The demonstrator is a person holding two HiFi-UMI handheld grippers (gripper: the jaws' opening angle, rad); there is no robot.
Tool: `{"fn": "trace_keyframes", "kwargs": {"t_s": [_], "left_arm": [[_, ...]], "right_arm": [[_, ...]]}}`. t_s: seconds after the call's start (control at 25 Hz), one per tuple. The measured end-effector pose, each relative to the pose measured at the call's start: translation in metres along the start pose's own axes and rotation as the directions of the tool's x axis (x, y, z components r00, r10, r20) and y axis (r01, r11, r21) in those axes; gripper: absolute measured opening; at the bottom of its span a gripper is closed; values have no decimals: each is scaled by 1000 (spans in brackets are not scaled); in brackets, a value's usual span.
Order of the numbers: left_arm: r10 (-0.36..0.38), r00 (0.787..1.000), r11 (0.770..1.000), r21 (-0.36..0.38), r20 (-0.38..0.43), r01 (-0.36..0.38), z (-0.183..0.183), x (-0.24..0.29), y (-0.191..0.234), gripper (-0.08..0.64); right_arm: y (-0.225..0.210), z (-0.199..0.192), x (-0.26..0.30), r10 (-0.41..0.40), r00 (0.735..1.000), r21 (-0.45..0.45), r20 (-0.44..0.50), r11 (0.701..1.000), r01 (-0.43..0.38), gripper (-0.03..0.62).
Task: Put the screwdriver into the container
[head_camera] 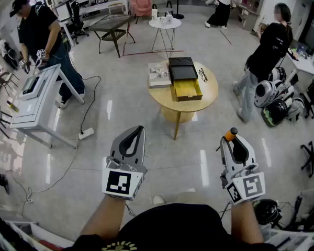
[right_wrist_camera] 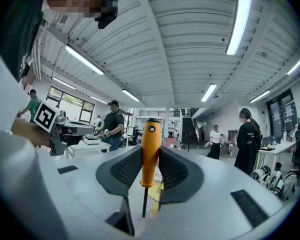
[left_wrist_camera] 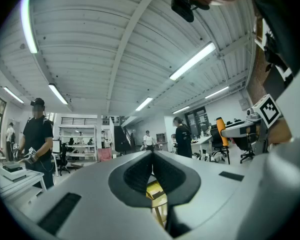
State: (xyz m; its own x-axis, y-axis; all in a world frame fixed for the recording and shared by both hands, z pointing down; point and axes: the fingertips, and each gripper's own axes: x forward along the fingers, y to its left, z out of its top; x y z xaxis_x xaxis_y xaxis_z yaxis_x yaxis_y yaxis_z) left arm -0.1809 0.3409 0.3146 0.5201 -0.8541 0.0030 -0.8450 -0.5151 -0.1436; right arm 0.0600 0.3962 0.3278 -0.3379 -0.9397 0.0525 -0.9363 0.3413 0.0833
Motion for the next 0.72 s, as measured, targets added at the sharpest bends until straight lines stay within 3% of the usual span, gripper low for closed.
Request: {"fn": "trace_keyframes", "kwargs": {"t_s": [0.4, 0.72], "left_arm": [[-28, 999, 1000, -11, 36, 28, -2, -4, 11, 17], [-11, 1000, 999, -30, -2, 11, -18, 18, 20, 16]], "right_arm": [[13, 5, 8, -16, 1000, -5, 13, 1000, 16, 118], [3, -3, 32, 37, 999, 22, 4, 999, -37, 118]]}}
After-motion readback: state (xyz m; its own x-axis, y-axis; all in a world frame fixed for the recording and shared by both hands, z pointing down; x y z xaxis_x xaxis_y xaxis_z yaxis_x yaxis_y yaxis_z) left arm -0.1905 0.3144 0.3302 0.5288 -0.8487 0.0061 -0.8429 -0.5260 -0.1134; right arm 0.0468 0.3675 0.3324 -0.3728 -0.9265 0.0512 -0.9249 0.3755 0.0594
